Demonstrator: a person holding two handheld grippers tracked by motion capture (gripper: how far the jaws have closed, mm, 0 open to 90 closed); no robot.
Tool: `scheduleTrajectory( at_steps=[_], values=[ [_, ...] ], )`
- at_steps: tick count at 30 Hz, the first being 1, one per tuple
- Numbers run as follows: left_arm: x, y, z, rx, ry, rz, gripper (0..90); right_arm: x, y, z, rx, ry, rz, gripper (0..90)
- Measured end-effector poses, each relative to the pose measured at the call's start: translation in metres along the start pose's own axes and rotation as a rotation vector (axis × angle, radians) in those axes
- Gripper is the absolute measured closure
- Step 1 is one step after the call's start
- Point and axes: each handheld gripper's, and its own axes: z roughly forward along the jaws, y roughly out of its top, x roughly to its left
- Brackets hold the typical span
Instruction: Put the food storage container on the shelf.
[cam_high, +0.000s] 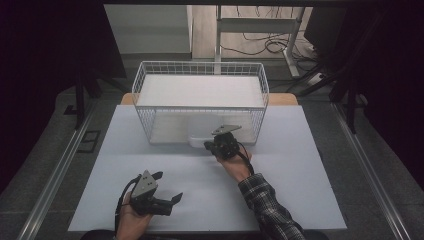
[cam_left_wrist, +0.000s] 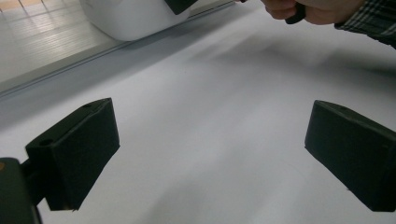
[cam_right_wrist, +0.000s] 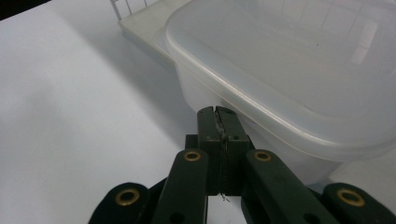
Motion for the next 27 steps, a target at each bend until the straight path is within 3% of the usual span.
scheduleTrajectory(
  at_steps=[11,27],
  values=[
    [0.002,-0.001,0.001,-0.011,-0.016,-0.001,3.7,-0.009,0.008,0.011,-0.002,-0.026,0.001,88.5],
    [0.005,0.000,-0.003,-0.013,0.018,-0.008,4.2,-0.019,0.014,0.022,0.000,-0.058,0.027,88.4]
  ],
)
